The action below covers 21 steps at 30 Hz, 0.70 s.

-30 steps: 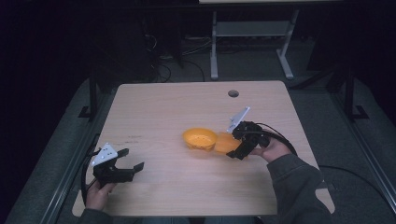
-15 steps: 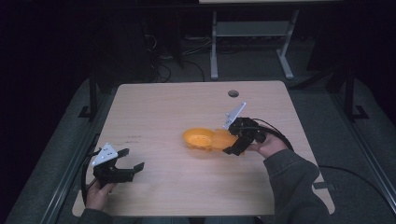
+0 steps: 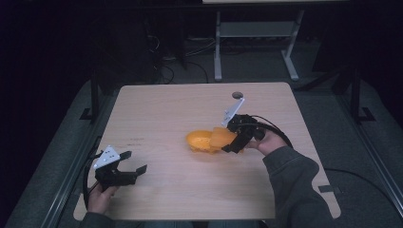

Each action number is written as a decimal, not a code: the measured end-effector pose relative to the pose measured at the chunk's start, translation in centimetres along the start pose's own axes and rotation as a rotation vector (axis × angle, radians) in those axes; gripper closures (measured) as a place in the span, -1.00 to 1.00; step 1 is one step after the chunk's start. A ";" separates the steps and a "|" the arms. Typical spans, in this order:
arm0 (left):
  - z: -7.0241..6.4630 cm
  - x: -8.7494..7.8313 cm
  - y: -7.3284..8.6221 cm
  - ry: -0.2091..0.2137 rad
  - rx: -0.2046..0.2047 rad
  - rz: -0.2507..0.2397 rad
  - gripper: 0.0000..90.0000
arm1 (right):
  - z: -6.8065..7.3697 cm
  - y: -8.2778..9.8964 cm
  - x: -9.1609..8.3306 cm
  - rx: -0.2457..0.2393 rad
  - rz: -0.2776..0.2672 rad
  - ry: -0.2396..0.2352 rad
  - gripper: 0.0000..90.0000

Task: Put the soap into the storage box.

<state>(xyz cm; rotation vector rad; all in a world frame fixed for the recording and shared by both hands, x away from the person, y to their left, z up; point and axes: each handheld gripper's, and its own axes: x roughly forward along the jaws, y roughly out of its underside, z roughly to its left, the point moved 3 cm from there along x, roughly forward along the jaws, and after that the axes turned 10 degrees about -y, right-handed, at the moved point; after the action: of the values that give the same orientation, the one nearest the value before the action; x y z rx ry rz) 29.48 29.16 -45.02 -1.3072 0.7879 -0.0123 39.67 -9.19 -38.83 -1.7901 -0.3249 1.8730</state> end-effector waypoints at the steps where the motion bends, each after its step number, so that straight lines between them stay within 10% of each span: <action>1: 0.0 0.0 0.0 -0.001 -0.002 0.000 -0.69 | 0.0 0.0 0.0 0.000 0.000 0.000 -0.54; 21: -0.1 0.1 0.0 0.005 0.004 0.006 -0.69 | -0.9 -3.0 0.8 -0.037 0.012 -0.015 -0.54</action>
<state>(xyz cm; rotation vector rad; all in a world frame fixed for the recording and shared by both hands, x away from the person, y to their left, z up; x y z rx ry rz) 29.51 28.97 -45.10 -1.3008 0.7958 -0.0123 41.16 -6.41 -38.05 -1.8068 -0.3572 1.9018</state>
